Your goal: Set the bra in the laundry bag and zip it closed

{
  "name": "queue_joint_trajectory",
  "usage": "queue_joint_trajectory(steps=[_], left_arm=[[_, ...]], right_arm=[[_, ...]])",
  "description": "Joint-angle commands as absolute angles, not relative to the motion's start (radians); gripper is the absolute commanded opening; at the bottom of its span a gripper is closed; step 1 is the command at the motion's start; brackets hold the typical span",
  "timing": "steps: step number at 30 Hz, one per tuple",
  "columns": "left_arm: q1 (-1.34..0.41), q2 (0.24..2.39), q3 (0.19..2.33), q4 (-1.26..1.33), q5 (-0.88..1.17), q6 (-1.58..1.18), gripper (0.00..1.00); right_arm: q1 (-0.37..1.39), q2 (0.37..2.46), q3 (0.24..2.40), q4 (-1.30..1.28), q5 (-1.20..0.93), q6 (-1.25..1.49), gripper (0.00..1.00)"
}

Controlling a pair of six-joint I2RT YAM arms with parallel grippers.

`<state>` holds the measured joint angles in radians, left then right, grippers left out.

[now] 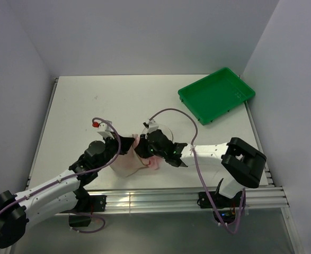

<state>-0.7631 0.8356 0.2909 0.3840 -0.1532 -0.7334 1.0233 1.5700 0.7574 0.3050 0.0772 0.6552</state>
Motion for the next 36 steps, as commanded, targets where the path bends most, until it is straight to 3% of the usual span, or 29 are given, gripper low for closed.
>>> queue_joint_trajectory(steps=[1, 2, 5, 6, 7, 10, 16, 23, 26, 29, 30, 32, 35, 36], left_arm=[[-0.750, 0.847, 0.333, 0.439, -0.123, -0.716, 0.00], [-0.750, 0.850, 0.327, 0.445, -0.112, -0.722, 0.00], [-0.750, 0.827, 0.292, 0.460, -0.094, -0.752, 0.00], [-0.750, 0.816, 0.284, 0.456, -0.103, -0.761, 0.00], [-0.750, 0.804, 0.270, 0.436, -0.110, -0.764, 0.00], [-0.750, 0.764, 0.253, 0.419, -0.135, -0.773, 0.00], [-0.750, 0.781, 0.235, 0.422, -0.132, -0.785, 0.00], [-0.749, 0.778, 0.229, 0.423, -0.135, -0.781, 0.00], [-0.749, 0.779, 0.230, 0.423, -0.133, -0.781, 0.00], [-0.747, 0.778, 0.229, 0.425, -0.130, -0.781, 0.00], [-0.747, 0.776, 0.229, 0.423, -0.130, -0.779, 0.00], [-0.746, 0.776, 0.232, 0.419, -0.129, -0.776, 0.00], [-0.746, 0.775, 0.235, 0.413, -0.127, -0.773, 0.00], [-0.746, 0.773, 0.235, 0.413, -0.126, -0.773, 0.00]], right_arm=[[1.028, 1.535, 0.791, 0.301, 0.069, 0.617, 0.10], [1.028, 1.549, 0.814, 0.244, 0.081, 0.615, 0.13], [1.022, 1.586, 0.874, 0.160, 0.132, 0.600, 0.43], [1.019, 1.571, 0.877, 0.150, 0.150, 0.600, 0.58], [1.012, 1.560, 0.871, 0.144, 0.166, 0.594, 0.64], [1.003, 1.507, 0.876, 0.089, 0.239, 0.569, 0.79], [0.956, 1.375, 0.838, 0.008, 0.264, 0.528, 0.91], [0.797, 1.215, 0.732, -0.021, 0.120, 0.511, 0.93], [0.731, 1.206, 0.696, -0.026, 0.153, 0.511, 0.88], [0.692, 1.258, 0.687, -0.055, 0.239, 0.512, 0.67], [0.675, 1.288, 0.687, -0.057, 0.248, 0.514, 0.47], [0.666, 1.321, 0.696, -0.055, 0.267, 0.515, 0.38], [0.663, 1.405, 0.735, -0.060, 0.288, 0.514, 0.43], [0.661, 1.445, 0.750, -0.060, 0.294, 0.518, 0.50]])
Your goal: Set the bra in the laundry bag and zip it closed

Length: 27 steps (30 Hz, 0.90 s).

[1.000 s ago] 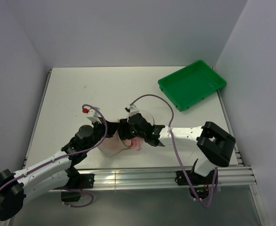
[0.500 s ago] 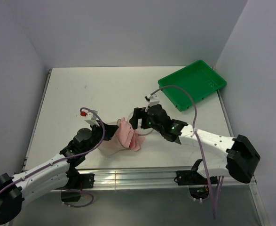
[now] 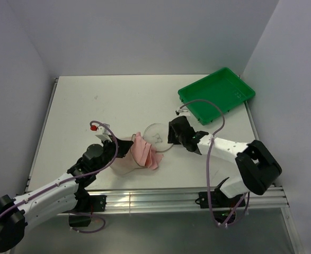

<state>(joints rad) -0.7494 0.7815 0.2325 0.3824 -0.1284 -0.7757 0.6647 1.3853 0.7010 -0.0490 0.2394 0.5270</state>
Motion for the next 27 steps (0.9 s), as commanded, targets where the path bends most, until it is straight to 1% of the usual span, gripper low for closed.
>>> queue_joint_trajectory(steps=[1, 3, 4, 7, 10, 16, 18, 19, 20, 22, 24, 25, 27], left_arm=[[-0.746, 0.773, 0.233, 0.413, -0.123, -0.773, 0.00], [-0.744, 0.765, 0.232, 0.410, -0.121, -0.773, 0.00], [-0.744, 0.764, 0.229, 0.410, -0.123, -0.773, 0.00], [-0.744, 0.756, 0.225, 0.408, -0.123, -0.773, 0.00], [-0.744, 0.761, 0.224, 0.413, -0.120, -0.773, 0.00], [-0.744, 0.781, 0.222, 0.433, -0.104, -0.772, 0.00], [-0.744, 0.779, 0.222, 0.434, -0.104, -0.770, 0.00], [-0.744, 0.776, 0.222, 0.433, -0.104, -0.772, 0.00], [-0.744, 0.775, 0.224, 0.431, -0.106, -0.769, 0.00], [-0.744, 0.769, 0.227, 0.420, -0.109, -0.769, 0.00], [-0.744, 0.764, 0.232, 0.414, -0.113, -0.764, 0.00], [-0.744, 0.761, 0.235, 0.407, -0.115, -0.765, 0.00], [-0.744, 0.764, 0.255, 0.390, -0.127, -0.767, 0.00]], right_arm=[[0.663, 1.463, 0.756, -0.060, 0.304, 0.520, 0.54], [0.661, 1.509, 0.773, -0.060, 0.333, 0.528, 0.58], [0.658, 1.522, 0.778, -0.060, 0.337, 0.528, 0.59], [0.650, 1.560, 0.788, -0.058, 0.353, 0.538, 0.59], [0.652, 1.595, 0.798, -0.051, 0.345, 0.543, 0.55], [0.650, 1.652, 0.810, -0.037, 0.337, 0.551, 0.41], [0.650, 1.664, 0.811, -0.034, 0.336, 0.555, 0.35], [0.649, 1.666, 0.808, -0.025, 0.331, 0.558, 0.20], [0.647, 1.658, 0.804, -0.018, 0.331, 0.567, 0.12], [0.644, 1.631, 0.773, 0.005, 0.340, 0.574, 0.00], [0.646, 1.542, 0.729, 0.058, 0.360, 0.572, 0.00], [0.646, 1.458, 0.715, 0.064, 0.370, 0.571, 0.00], [0.646, 1.363, 0.690, 0.026, 0.390, 0.555, 0.00]])
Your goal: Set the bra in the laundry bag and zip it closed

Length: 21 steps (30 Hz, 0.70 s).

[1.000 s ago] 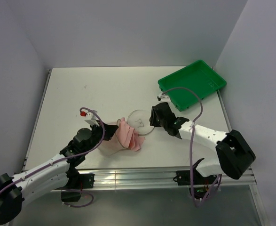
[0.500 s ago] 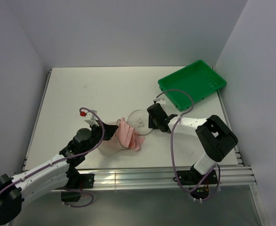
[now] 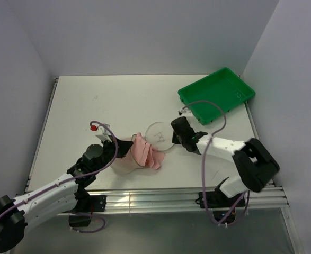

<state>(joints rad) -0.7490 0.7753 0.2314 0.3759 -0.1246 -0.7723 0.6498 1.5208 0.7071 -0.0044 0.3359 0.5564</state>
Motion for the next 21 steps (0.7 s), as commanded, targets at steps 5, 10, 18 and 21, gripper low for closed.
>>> queue_joint_trajectory(steps=[5, 10, 18, 21], left_arm=[[-0.733, 0.798, 0.368, 0.263, -0.152, -0.808, 0.00], [-0.678, 0.860, 0.521, 0.186, -0.033, -0.822, 0.00], [-0.560, 0.960, 0.500, 0.219, 0.147, -0.896, 0.00], [-0.560, 0.885, 0.526, 0.146, 0.118, -0.874, 0.00]], right_arm=[[0.676, 1.028, 0.736, -0.208, 0.353, 0.477, 0.00], [0.780, 0.859, 0.977, -0.552, 0.380, 0.427, 0.00], [0.817, 0.898, 1.051, -0.603, 0.322, 0.440, 0.00], [0.838, 0.877, 1.138, -0.650, 0.282, 0.440, 0.00]])
